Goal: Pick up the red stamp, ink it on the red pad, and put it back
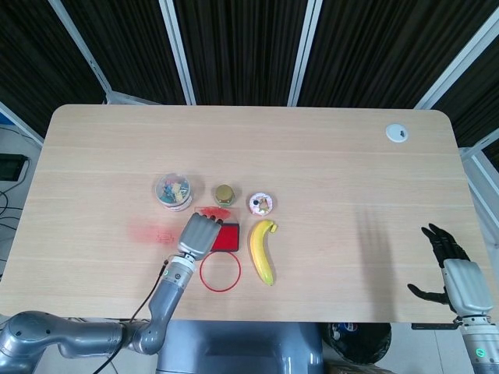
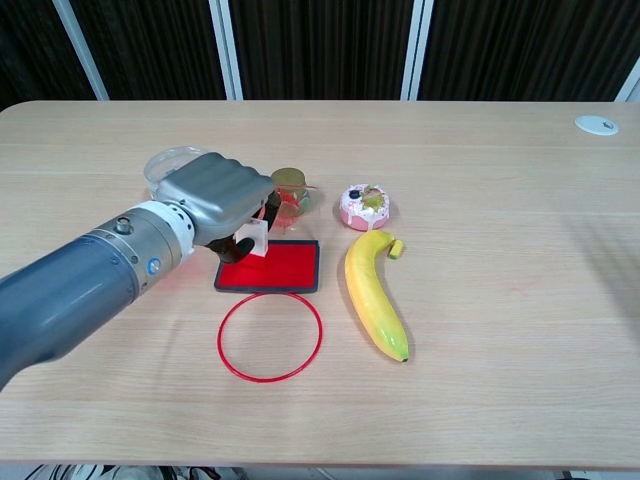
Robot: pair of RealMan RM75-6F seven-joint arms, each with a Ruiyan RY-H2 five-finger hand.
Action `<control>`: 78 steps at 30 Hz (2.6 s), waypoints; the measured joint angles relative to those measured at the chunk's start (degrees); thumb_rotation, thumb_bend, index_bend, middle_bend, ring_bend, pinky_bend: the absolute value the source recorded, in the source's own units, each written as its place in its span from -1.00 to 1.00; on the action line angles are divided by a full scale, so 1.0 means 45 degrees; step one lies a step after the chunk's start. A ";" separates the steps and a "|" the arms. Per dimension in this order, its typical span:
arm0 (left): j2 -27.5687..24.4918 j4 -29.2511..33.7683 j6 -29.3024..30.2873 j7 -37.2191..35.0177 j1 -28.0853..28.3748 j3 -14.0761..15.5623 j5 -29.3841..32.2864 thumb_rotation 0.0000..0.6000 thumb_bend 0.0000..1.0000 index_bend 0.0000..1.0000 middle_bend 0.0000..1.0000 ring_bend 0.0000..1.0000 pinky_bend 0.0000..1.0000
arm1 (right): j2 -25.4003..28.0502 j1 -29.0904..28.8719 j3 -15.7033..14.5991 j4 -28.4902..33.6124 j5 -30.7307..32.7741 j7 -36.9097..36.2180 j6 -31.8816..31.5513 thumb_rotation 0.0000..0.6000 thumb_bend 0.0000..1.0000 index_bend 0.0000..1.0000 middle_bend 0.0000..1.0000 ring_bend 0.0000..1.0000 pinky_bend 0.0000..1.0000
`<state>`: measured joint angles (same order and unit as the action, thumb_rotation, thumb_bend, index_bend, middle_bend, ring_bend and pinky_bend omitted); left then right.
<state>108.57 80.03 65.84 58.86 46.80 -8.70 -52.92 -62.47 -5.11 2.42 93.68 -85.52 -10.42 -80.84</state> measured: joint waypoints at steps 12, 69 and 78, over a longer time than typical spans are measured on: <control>0.0407 -0.0681 -0.0218 0.0030 0.0147 0.0242 -0.0177 1.00 0.06 0.45 0.50 0.16 0.27 | 0.0004 -0.0011 0.0008 0.0002 0.0024 -0.0037 0.0034 1.00 -0.70 -1.00 -1.00 -1.00 -0.65; 0.0572 -0.1299 -0.0149 -0.1595 -0.0490 0.0670 -0.1756 1.00 0.06 0.48 0.53 0.19 0.30 | 0.0051 -0.0001 0.0016 0.0122 0.0109 -0.0333 0.0111 1.00 -0.70 -1.00 -1.00 -1.00 -0.65; 0.0590 -0.1394 -0.0351 -0.1511 -0.0640 0.0838 -0.1702 1.00 0.06 0.49 0.54 0.19 0.30 | 0.0058 0.0002 0.0016 0.0152 0.0125 -0.0365 0.0124 1.00 -0.70 -1.00 -1.00 -1.00 -0.65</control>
<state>111.22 73.76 64.26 52.06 43.92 -4.93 -60.58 -62.21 -5.10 2.50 94.36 -84.96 -12.07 -80.28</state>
